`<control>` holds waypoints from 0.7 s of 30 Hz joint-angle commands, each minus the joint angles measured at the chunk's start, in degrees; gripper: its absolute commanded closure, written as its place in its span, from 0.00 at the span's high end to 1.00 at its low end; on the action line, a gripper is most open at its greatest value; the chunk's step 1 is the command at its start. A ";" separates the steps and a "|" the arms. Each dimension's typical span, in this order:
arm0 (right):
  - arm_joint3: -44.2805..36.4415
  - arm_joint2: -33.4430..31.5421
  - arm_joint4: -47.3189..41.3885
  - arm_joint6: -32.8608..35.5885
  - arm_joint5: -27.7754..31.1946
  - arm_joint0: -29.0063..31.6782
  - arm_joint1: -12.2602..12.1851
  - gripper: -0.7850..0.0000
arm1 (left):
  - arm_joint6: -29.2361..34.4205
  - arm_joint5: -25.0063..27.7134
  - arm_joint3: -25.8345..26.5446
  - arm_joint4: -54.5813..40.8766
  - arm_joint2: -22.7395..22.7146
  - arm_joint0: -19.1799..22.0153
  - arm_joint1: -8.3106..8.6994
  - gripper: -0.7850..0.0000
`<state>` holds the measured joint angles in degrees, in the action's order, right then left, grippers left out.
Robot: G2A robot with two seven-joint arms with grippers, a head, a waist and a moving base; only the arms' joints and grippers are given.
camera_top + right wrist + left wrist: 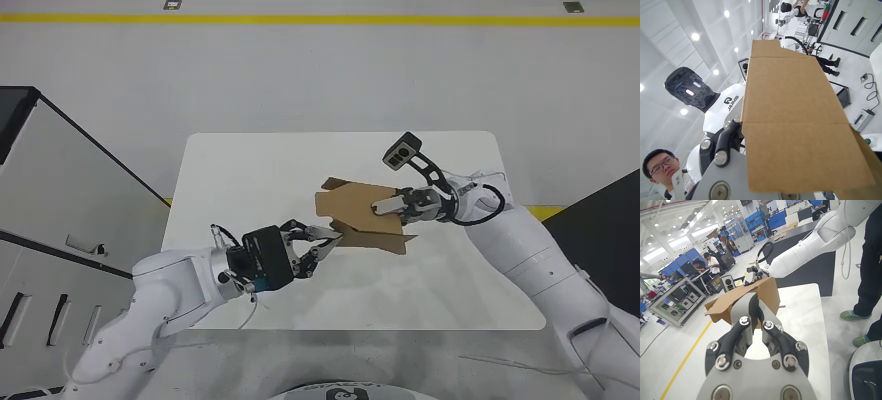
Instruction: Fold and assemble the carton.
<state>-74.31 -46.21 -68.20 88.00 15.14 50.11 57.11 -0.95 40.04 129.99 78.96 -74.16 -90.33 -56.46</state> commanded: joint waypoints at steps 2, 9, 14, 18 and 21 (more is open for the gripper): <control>0.37 -0.09 -0.47 0.00 0.26 0.01 -0.04 0.00 | -0.06 -0.22 -0.16 -0.21 -0.36 -0.11 0.02 0.00; 1.29 -0.31 -0.21 0.00 0.04 -0.14 -0.37 0.00 | 0.13 -1.74 -0.75 -0.28 -2.58 -0.50 0.12 0.00; 1.28 -0.30 0.15 0.00 -0.28 -0.15 -0.71 0.00 | 0.24 -2.53 -1.34 -0.22 -4.39 -0.68 0.20 0.00; 0.99 0.53 1.19 0.00 -1.40 -0.48 -0.97 0.00 | 0.16 -2.55 -1.47 -0.23 -4.41 -0.49 0.18 0.00; 1.03 1.45 1.78 0.00 -2.17 -0.93 -1.05 0.00 | 0.17 -2.64 -1.55 -0.26 -4.03 -0.20 0.13 0.00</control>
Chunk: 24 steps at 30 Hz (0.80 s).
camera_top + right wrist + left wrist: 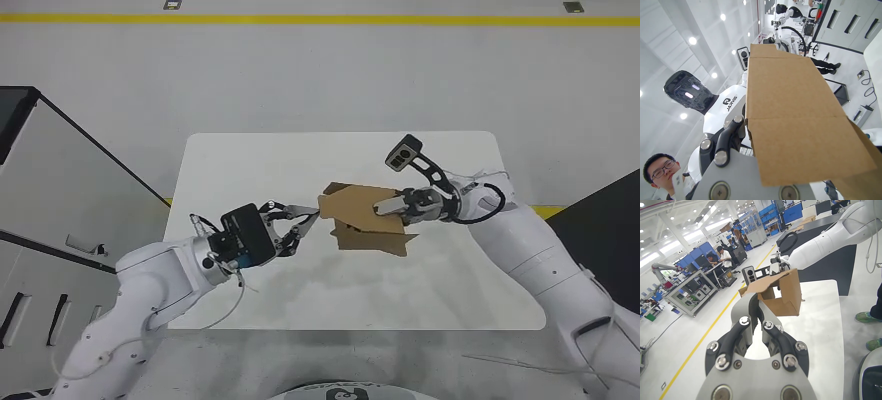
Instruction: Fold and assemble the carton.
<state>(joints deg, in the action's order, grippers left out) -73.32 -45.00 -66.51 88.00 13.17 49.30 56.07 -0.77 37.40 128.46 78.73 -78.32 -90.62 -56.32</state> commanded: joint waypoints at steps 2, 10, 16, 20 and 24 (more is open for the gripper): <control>0.46 0.86 0.47 0.00 -0.72 -0.48 -0.04 0.00 | -0.03 0.04 -0.07 -0.06 0.43 0.30 -0.05 0.00; 2.41 3.08 2.85 0.00 -2.17 -2.41 0.21 0.00 | -0.02 0.69 -0.27 -0.13 2.00 1.11 -0.19 0.00; 3.40 4.46 5.65 0.00 -2.38 -3.94 0.54 0.00 | 0.06 1.22 -0.69 0.20 3.06 1.83 -0.28 0.00; 3.85 4.98 6.36 0.00 -2.51 -4.42 0.78 0.00 | 0.48 1.73 -1.15 0.34 3.71 2.18 -0.32 0.00; 4.22 5.39 7.02 0.00 -2.51 -4.70 1.00 0.00 | 1.12 2.19 -1.18 0.81 4.64 2.54 -0.36 0.00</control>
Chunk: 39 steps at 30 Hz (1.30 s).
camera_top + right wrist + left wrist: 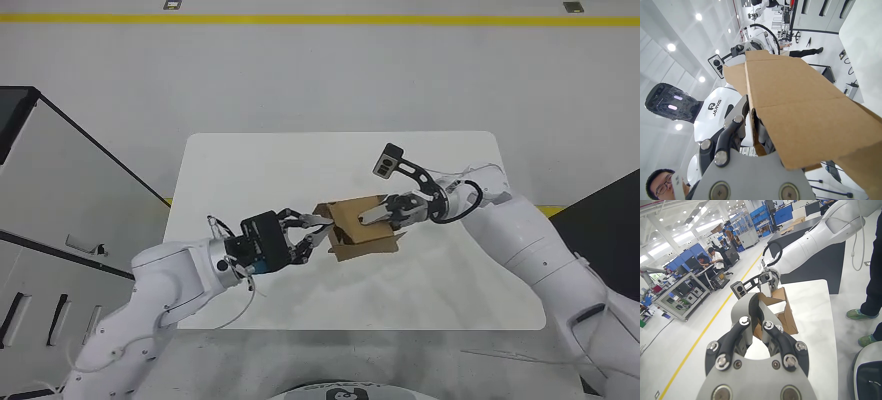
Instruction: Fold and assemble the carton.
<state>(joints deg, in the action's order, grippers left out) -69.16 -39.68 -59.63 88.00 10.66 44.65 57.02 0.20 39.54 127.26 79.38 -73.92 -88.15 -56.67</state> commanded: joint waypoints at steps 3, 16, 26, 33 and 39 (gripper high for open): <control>0.14 0.38 0.64 0.00 -0.17 -0.25 0.23 0.00 | 0.53 0.20 -0.02 0.41 1.06 0.40 -0.08 0.00; 0.77 0.53 3.72 0.00 -1.01 -0.68 0.88 0.00 | 2.18 0.48 -0.23 1.09 2.98 1.11 -0.21 0.00; 1.76 -1.53 0.17 0.00 -0.35 0.81 0.74 0.00 | 0.95 -1.21 -0.75 -0.62 0.00 0.84 -0.09 0.00; 2.41 -3.33 -4.26 0.00 0.50 1.84 0.35 0.00 | 0.63 -0.87 -0.49 -1.61 -1.93 -0.01 0.08 0.00; 3.85 -4.83 -8.23 0.00 0.93 2.52 0.75 0.00 | 0.43 -0.26 0.55 -2.08 -2.17 -0.78 0.14 0.00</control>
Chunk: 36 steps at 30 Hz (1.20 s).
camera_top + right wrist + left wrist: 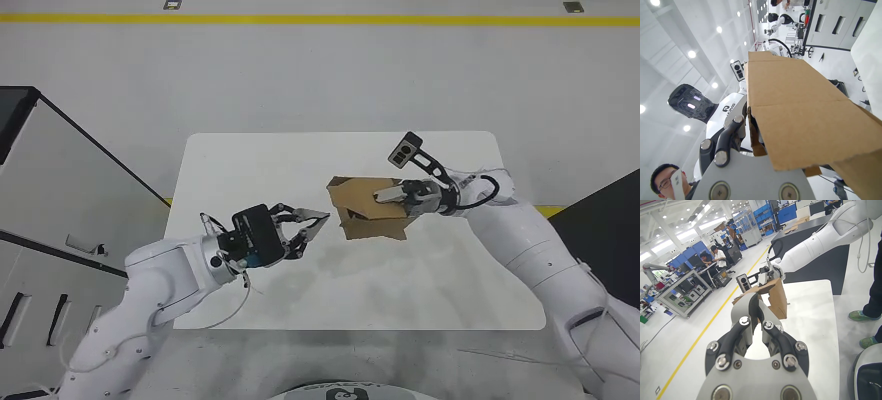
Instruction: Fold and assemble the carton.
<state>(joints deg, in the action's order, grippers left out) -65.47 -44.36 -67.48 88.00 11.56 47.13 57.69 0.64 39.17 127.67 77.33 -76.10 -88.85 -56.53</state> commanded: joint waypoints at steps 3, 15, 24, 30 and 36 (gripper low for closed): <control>0.90 -0.63 -1.30 0.00 0.15 0.13 0.48 0.00 | -0.23 0.66 0.59 -0.15 0.31 -0.20 0.01 0.00; 1.11 -1.12 0.39 0.00 -0.45 -0.32 2.15 0.00 | -0.42 1.74 0.17 -0.21 3.91 1.39 -0.30 0.00; -0.96 -1.09 1.08 0.00 -0.73 -0.02 2.54 0.00 | -0.05 0.89 -1.25 -0.03 4.90 2.82 -0.50 0.00; -2.79 -0.72 1.04 0.00 -0.65 0.10 2.41 0.00 | 0.23 0.84 -1.47 -0.09 5.44 3.13 -0.58 0.00; -3.56 -0.22 0.91 0.00 -0.66 -0.01 2.30 0.00 | 0.27 0.80 -1.55 -0.30 5.81 3.29 -0.63 0.00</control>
<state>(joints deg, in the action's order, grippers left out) -68.96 -44.63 -66.55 88.00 10.87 47.12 60.00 0.94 40.01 126.11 77.04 -70.31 -85.55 -57.16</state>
